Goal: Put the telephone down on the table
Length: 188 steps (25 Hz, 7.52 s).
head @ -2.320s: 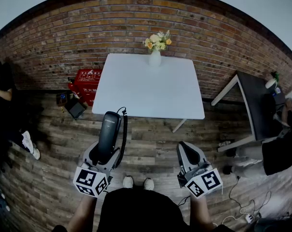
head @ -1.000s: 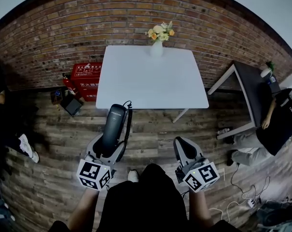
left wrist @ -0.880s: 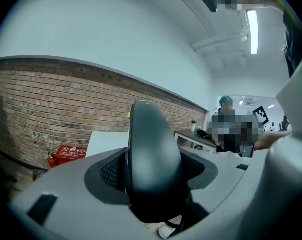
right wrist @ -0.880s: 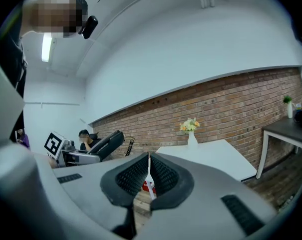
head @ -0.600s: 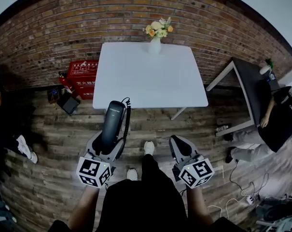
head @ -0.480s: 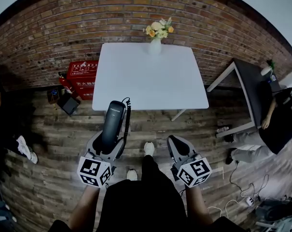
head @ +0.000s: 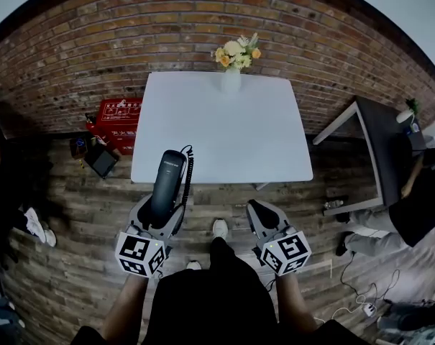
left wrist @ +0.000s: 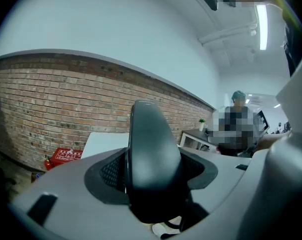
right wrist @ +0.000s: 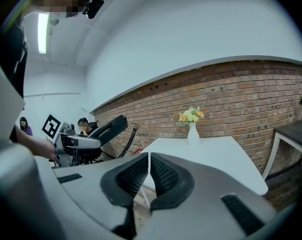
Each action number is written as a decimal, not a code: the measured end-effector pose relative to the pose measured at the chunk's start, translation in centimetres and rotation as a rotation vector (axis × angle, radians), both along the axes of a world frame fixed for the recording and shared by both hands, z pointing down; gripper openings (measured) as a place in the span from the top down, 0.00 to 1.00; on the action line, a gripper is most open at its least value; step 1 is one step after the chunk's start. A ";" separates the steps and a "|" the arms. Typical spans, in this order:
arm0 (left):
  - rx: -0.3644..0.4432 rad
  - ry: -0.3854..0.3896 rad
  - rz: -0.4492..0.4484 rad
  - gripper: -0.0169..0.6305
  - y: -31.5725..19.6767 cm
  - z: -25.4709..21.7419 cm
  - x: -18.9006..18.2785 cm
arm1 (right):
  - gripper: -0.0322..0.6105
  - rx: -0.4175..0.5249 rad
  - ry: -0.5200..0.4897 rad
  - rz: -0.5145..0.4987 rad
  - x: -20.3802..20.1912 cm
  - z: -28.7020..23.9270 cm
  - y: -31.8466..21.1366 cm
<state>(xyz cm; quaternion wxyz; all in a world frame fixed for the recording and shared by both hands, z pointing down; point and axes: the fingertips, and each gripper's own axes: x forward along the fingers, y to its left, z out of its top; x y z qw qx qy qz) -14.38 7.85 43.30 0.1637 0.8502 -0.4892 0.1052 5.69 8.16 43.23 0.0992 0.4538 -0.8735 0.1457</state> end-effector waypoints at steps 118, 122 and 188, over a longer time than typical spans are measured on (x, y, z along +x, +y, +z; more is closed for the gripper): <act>-0.418 -0.246 -0.326 0.51 -41.5 26.7 4.7 | 0.91 -0.283 0.082 -0.023 0.9 12.7 -28.6; -0.415 -0.231 -0.307 0.47 -41.4 26.7 4.9 | 0.91 -0.274 0.086 -0.017 1.4 12.6 -28.1; -0.061 -0.074 -0.097 0.95 -18.2 4.0 1.6 | 0.92 -0.025 -0.078 -0.002 2.7 1.2 -17.9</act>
